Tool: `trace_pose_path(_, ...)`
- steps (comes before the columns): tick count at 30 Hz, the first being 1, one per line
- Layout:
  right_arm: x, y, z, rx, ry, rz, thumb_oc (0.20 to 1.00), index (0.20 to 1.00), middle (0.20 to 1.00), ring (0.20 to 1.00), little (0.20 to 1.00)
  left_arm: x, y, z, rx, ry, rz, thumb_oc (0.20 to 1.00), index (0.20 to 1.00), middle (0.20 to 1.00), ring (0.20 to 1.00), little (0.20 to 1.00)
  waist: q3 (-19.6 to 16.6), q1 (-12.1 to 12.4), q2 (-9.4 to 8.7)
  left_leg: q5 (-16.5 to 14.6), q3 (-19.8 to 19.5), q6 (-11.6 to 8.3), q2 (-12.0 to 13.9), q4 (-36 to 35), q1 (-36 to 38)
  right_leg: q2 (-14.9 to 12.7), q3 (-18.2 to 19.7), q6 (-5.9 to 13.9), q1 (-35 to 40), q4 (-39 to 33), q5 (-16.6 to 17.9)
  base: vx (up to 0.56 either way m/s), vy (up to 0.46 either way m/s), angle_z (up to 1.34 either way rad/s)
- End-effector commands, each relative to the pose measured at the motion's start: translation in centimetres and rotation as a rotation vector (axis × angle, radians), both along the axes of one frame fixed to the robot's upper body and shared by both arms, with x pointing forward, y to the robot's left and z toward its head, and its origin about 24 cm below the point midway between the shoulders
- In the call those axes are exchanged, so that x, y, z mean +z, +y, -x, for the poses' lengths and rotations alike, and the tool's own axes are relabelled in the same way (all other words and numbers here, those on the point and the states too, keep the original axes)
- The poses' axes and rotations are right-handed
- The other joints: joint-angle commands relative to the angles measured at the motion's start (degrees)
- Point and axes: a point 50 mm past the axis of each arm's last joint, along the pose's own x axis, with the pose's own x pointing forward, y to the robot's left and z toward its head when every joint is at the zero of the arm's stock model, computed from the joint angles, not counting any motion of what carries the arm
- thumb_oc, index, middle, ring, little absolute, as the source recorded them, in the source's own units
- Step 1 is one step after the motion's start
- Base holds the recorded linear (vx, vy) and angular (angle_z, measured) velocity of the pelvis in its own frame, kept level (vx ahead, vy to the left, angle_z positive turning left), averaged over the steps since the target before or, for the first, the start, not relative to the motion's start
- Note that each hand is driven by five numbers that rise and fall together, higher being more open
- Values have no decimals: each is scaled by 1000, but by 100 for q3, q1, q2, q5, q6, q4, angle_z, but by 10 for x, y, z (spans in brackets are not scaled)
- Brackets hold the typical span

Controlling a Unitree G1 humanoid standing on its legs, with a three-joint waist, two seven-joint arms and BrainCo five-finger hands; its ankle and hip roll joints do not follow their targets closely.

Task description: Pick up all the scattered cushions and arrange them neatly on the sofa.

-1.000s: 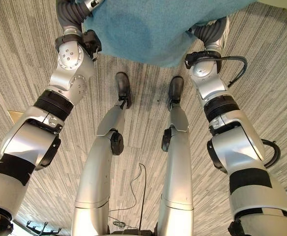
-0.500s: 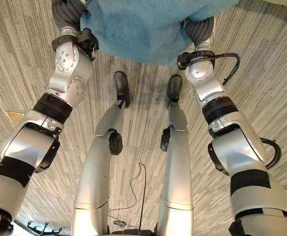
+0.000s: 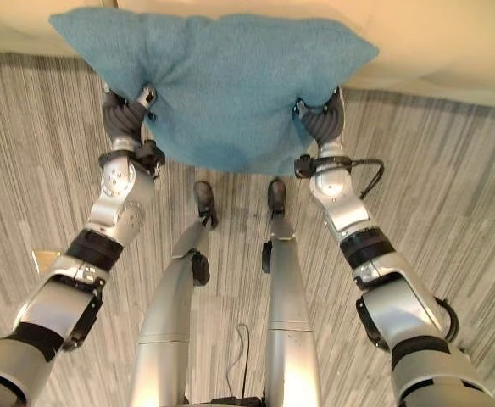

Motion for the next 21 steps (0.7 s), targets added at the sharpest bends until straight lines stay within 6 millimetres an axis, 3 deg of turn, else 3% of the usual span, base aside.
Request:
trace_pose_path(1,35,47,19,235,-228,-24,200,200,200,200,200,20,-46,18,-189,-212,-190,200,200,200,200,200,-689,51,137,-1233,-599,-462,80,298,438,-120,-407,148,689,-570,-146,52,-59,-7)
trace_pose_path(4,3,49,26,293,-139,-63,200,200,200,200,200,-15,-39,29,-211,-141,-156,200,200,200,200,200,-945,80,57,-1109,-662,-551,84,-201,1320,-133,-560,95,1537,-956,-160,30,-67,-2)
trace_pose_path(6,-15,46,32,306,-93,-75,200,200,200,200,200,-37,-32,37,-218,-83,-100,200,200,200,200,200,-1007,110,26,-829,-680,-560,57,-512,1716,-175,-688,65,1955,-1222,36,-50,-55,6)
trace_pose_path(13,-70,23,56,256,45,-114,200,200,200,200,200,-103,-22,63,-223,123,-64,200,200,200,200,200,-1072,294,-21,-657,-998,-605,143,-1135,3144,-233,-987,88,3563,-1773,18,68,-53,24)
trace_pose_path(17,-92,4,72,182,90,-134,200,200,200,200,200,-118,-29,73,-264,173,-90,200,200,200,200,200,-1140,330,58,-532,-1543,-671,104,-1375,3602,-5,-867,62,4198,-1819,-248,67,-108,50)
trace_pose_path(21,-102,-9,81,121,117,-90,200,200,200,200,200,-131,-28,82,-259,215,-101,200,200,200,200,200,-1256,408,82,-380,-1927,-754,85,-1620,3915,157,-983,-2,4675,-1777,-478,47,-75,85)
